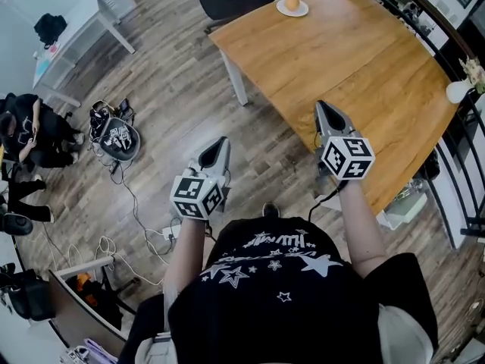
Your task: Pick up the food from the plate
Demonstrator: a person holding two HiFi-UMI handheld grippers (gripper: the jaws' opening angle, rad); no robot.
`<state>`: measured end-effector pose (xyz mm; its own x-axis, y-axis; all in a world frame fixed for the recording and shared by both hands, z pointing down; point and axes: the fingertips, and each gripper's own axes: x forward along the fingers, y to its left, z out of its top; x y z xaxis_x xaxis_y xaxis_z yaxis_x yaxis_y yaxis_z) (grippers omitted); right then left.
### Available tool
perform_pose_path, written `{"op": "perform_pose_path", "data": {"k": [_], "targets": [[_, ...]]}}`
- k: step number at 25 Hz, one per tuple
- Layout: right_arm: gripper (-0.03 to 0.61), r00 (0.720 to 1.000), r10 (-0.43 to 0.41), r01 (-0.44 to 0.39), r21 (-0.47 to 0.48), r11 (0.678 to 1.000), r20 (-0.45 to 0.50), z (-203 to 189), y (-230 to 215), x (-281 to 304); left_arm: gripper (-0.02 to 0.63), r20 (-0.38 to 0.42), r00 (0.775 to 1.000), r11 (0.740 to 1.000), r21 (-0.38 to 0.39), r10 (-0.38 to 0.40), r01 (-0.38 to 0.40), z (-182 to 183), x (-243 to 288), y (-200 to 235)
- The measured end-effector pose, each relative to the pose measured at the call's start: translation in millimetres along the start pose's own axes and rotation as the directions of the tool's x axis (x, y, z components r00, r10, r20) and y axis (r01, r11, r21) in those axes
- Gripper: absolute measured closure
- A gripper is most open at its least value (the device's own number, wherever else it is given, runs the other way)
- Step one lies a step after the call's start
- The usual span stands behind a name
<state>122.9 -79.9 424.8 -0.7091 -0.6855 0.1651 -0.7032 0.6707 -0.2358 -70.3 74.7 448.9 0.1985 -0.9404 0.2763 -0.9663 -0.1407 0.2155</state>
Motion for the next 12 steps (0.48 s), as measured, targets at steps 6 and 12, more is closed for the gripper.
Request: {"op": "perform_pose_path", "data": {"k": [6,12], "targets": [[0.577,1.000,-0.012,0.012,0.026,1.000,0.005,2.9,-21.1,7.7,0.612,-0.005,1.000,1.000,0.002,-0.001,0.001,6.1,19.9,-3.7],[0.577,1.000,-0.028,0.027,0.031,0.999,0.007,10.1,-34.6,12.7,0.614,-0.014,1.000,1.000,0.016,-0.003,0.003,11.9,34.1,1.6]]}}
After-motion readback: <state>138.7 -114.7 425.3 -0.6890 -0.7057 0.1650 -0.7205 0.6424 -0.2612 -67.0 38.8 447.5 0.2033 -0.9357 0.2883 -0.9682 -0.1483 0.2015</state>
